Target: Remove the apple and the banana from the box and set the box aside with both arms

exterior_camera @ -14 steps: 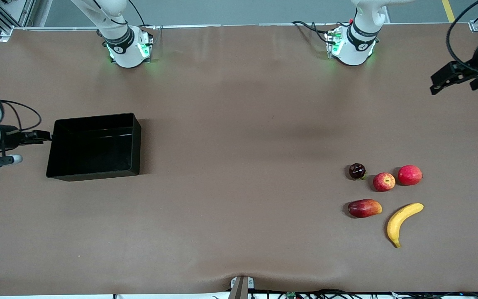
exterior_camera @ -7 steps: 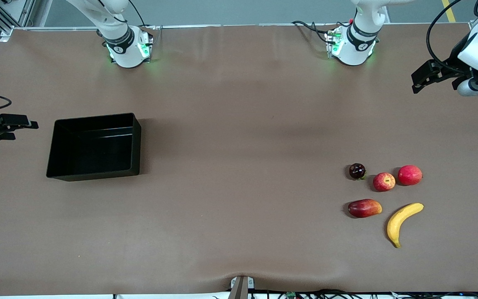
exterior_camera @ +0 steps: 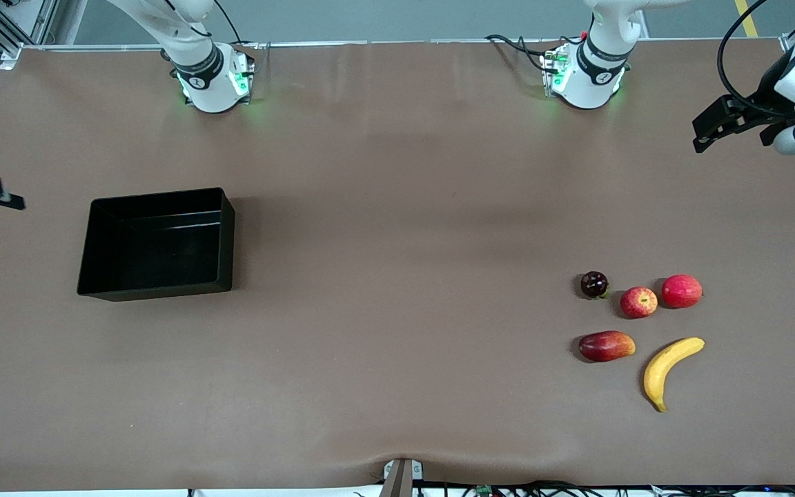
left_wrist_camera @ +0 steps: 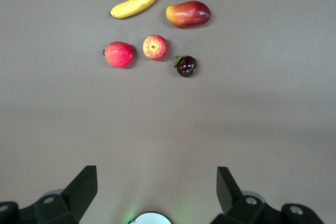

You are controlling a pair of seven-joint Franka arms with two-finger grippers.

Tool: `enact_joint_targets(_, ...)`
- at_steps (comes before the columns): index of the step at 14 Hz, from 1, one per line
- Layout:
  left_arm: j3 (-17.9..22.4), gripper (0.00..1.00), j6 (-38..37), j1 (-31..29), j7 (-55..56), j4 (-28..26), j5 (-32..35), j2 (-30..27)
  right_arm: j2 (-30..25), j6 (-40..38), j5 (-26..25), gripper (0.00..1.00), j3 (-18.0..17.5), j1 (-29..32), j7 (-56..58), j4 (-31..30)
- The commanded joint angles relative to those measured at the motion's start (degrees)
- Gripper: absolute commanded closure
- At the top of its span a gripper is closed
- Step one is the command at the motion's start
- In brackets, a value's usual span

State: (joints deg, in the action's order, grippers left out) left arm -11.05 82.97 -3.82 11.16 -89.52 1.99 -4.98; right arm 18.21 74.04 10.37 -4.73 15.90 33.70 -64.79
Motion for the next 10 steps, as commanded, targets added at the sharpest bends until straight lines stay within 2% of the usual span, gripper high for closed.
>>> enact_joint_targets(1,0.24,0.00,-0.44,-0.48,-0.79,-0.40,-0.32,-0.55,-2.12,-3.18,0.53,0.00,3.74,-5.15,-0.47,3.27)
enact_joint_targets(2,0.24,0.00,-0.62,-0.92,-0.88,-0.40,-0.23,-0.64,-3.17,-5.20,0.70,0.00,8.38,-8.92,-3.35,3.27)
enact_joint_targets(3,0.24,0.00,-0.62,-2.23,-0.79,-0.31,-0.67,-0.82,-3.88,-6.96,1.48,0.00,11.47,-10.17,-8.34,3.18)
enact_joint_targets(6,0.15,0.00,-2.11,-2.77,0.52,-0.48,-0.76,-0.29,-7.39,-10.57,1.05,0.00,11.50,-7.99,-17.32,2.39)
enact_joint_targets(10,0.06,0.00,-2.20,-2.68,0.52,-0.31,-0.58,-0.03,-14.50,-11.73,0.53,0.00,12.03,-10.00,-32.19,-3.92)
